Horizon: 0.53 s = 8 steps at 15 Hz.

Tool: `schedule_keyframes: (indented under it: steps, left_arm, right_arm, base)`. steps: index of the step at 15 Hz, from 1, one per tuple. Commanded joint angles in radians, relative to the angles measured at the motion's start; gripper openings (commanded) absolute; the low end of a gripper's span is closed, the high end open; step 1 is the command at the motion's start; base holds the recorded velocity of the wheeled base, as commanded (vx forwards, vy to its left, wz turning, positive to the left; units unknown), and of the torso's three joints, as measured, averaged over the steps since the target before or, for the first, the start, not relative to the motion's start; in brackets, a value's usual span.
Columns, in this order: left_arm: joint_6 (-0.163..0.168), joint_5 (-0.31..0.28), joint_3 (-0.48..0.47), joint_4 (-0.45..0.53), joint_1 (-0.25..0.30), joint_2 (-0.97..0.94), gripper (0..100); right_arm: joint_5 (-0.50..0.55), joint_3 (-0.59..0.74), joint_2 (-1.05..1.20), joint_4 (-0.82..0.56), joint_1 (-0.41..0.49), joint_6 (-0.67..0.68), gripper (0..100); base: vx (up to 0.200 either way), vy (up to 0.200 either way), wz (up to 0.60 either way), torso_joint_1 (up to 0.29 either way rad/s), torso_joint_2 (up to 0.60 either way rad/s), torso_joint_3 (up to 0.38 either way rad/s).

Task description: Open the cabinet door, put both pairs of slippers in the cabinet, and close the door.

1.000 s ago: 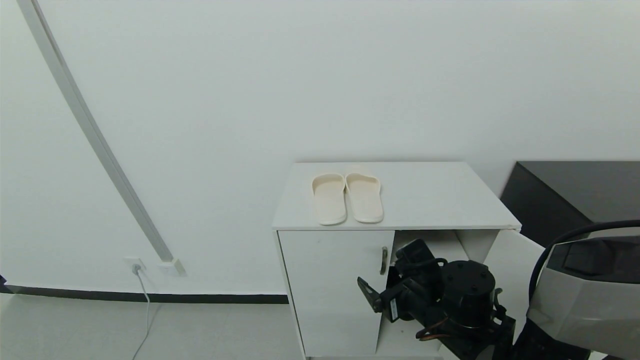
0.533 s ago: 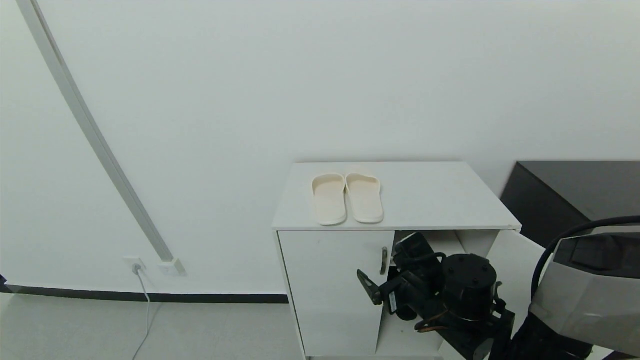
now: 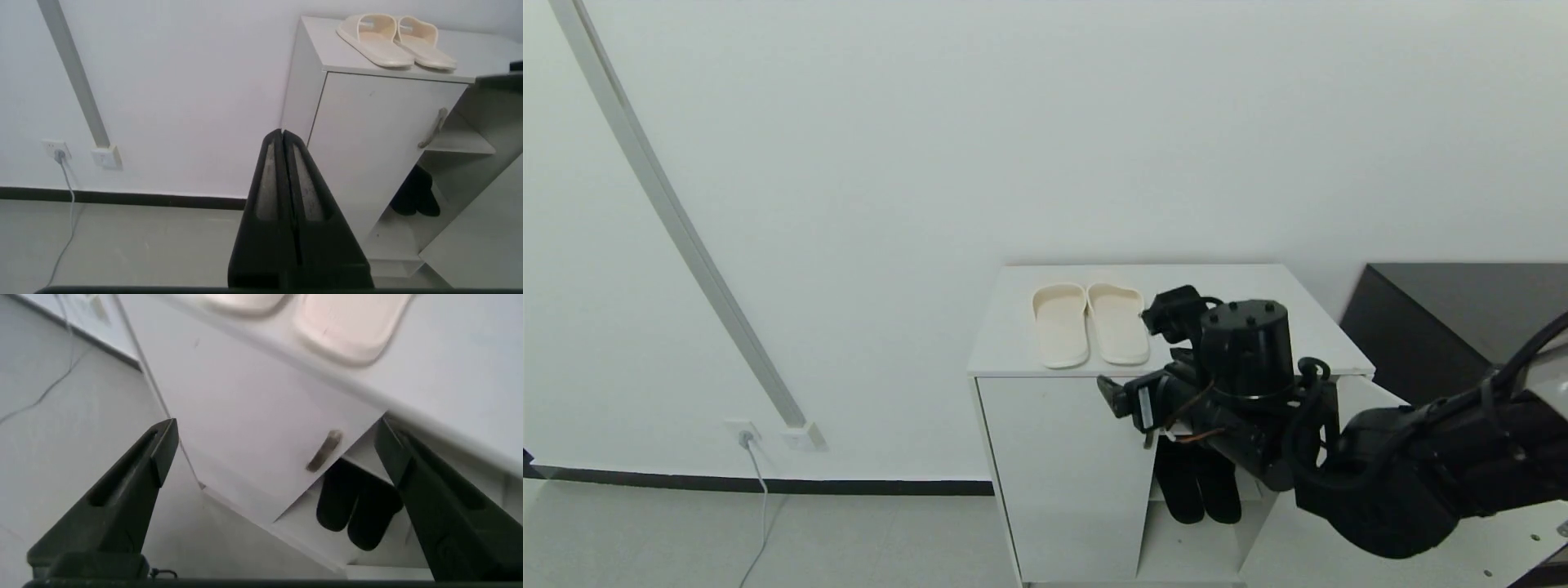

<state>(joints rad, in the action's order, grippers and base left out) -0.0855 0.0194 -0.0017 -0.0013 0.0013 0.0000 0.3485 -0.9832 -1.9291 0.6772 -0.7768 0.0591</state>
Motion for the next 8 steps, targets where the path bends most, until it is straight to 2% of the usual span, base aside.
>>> schedule_keyframes:
  steps: [1,2,5,8]
  left_arm:
    - [0.004,0.001,0.002,0.0,0.0,0.002,0]
    - [0.013,0.001,0.002,0.0,0.0,0.0,0]
    - [0.013,0.007,0.002,0.0,0.0,0.0,0]
    - [0.015,0.002,0.002,0.0,0.0,0.002,0]
  right_arm:
    - [0.079,-0.181,0.024,-0.157,-0.013,0.119,100]
    - [0.112,-0.215,0.021,-0.225,-0.013,0.153,100]
    - [0.119,-0.227,0.01,-0.246,-0.047,0.176,100]
    - [0.138,-0.215,-0.005,-0.245,-0.079,0.18,100]
  base:
    - [0.0,0.0,0.0,0.0,0.0,0.0]
    - [0.0,0.0,0.0,0.0,0.0,0.0]
    - [0.0,0.0,0.0,0.0,0.0,0.0]
    - [0.2,0.0,0.0,-0.004,0.0,0.002]
